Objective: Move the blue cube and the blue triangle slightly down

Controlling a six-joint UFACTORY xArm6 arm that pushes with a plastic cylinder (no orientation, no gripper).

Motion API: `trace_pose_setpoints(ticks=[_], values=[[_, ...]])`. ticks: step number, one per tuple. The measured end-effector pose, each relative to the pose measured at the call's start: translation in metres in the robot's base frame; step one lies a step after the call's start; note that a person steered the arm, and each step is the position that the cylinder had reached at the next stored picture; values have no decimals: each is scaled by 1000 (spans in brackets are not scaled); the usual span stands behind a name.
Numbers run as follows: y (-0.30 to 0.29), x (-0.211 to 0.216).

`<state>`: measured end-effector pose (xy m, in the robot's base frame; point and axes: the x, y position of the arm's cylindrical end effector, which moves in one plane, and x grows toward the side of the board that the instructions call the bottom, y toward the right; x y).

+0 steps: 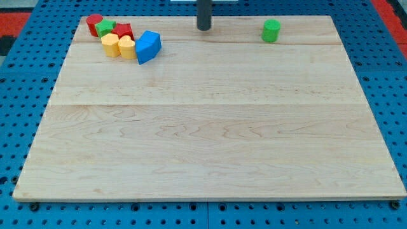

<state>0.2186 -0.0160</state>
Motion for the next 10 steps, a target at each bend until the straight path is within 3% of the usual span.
trace_pose_setpoints(ticks=[3,5,7,10], values=[[-75,12],[-82,49],[-110,55],[-128,158]])
